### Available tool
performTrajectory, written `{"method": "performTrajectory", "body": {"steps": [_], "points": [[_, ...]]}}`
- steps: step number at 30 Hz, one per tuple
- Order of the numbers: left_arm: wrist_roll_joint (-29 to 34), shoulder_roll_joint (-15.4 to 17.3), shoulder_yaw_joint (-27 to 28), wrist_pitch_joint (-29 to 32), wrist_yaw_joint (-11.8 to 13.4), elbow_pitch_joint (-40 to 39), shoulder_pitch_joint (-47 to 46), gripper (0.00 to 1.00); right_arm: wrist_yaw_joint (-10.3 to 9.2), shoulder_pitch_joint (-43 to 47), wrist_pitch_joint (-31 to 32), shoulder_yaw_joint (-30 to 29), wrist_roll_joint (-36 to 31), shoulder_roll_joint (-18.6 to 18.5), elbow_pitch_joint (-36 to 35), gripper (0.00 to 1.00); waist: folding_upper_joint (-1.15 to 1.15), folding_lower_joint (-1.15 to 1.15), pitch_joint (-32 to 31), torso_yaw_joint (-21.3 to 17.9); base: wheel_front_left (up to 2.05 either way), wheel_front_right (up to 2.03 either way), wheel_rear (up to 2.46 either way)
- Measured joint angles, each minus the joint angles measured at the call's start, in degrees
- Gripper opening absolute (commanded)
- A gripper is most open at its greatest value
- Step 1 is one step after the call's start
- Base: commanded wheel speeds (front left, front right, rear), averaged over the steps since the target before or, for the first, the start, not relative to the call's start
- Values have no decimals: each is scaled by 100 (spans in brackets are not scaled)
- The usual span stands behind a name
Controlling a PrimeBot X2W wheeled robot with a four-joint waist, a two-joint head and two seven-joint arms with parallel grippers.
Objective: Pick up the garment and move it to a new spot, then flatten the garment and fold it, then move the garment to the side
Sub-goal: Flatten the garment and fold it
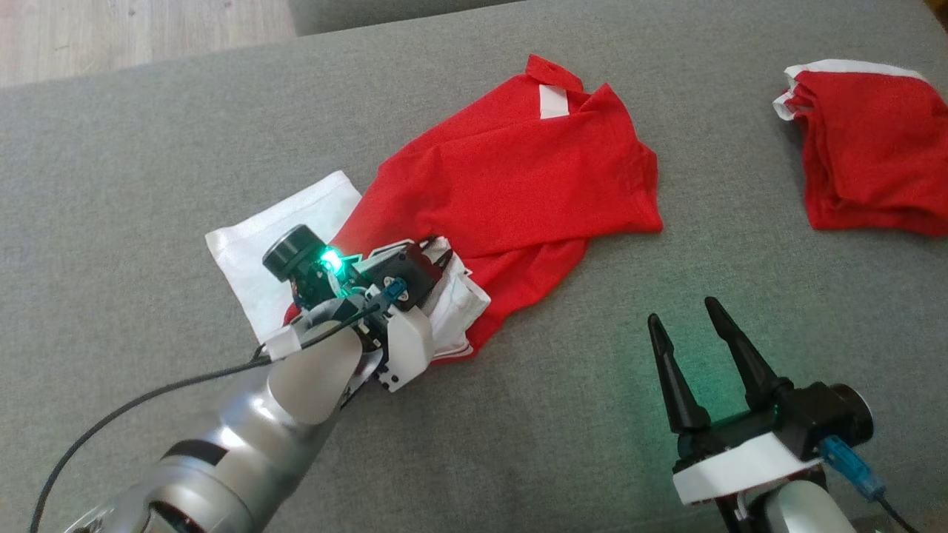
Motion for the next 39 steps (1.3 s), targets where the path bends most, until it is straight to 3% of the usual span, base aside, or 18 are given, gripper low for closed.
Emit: {"method": "performTrajectory", "body": {"steps": [2,3,16,17,18,19,35,38,39], "points": [[-1,-24,-12,-62,-1,88,1,19,0,0,0,9,0,1,10,100,0,0,-28,10,0,0,0],[-1,-24,-12,-62,-1,88,1,1,0,0,0,9,0,1,10,100,0,0,-28,10,0,0,0],[-8,-125,-164,-571,79,414,-1,0,0,18,0,26,0,2,42,100,0,0,-159,137,0,0,0],[-8,-129,-168,-606,131,415,-4,9,0,18,0,33,0,2,44,100,0,0,-157,139,0,0,0],[-8,-134,-167,-611,167,417,-12,98,0,18,0,37,0,2,48,100,0,0,-152,138,0,0,0],[-8,-145,-170,-620,168,431,-29,100,0,17,0,42,0,1,54,100,0,0,-145,133,0,0,0],[-10,-212,-398,-352,1,985,-405,100,0,7,0,40,47,-1,65,100,0,0,-31,-160,0,0,0],[-46,-216,-415,-404,1,1020,-404,49,0,8,0,24,47,0,63,100,0,0,-32,-150,0,0,0],[-77,-219,-416,-407,1,1025,-404,41,0,8,0,14,47,1,63,100,0,0,-34,-141,0,0,0]]}}
